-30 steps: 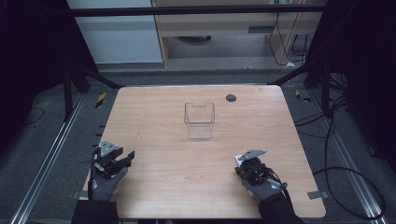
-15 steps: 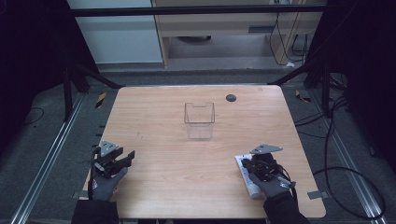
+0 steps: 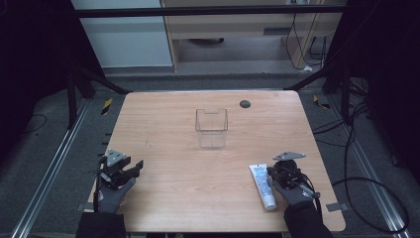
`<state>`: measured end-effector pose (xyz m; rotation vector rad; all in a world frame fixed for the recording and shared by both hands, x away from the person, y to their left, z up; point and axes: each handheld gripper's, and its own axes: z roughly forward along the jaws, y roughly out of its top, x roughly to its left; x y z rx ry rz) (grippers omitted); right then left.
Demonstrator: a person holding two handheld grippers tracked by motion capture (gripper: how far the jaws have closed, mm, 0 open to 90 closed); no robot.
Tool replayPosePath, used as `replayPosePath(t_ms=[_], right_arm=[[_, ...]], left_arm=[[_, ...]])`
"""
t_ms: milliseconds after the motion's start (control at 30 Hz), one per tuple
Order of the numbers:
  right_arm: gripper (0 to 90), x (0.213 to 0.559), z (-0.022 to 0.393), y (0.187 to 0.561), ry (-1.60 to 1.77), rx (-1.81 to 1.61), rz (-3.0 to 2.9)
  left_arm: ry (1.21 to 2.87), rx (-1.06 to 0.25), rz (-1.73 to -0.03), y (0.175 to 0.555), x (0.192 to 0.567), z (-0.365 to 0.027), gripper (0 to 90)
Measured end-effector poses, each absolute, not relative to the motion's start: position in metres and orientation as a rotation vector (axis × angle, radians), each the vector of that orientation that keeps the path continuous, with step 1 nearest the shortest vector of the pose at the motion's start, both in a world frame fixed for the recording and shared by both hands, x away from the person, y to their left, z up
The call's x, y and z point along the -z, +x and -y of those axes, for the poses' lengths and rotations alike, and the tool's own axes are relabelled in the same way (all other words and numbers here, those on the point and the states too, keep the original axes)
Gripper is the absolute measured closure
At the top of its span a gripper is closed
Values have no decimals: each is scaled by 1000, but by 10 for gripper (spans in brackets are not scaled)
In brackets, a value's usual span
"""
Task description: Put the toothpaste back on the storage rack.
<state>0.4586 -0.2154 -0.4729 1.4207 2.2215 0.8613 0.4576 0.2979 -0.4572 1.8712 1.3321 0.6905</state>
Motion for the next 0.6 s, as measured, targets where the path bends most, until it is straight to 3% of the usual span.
replayPosePath(t_ms=[600], right_arm=[[900, 484, 210, 467, 1409, -842, -2281]], left_arm=[[1876, -690, -1330, 458, 457, -297, 463]])
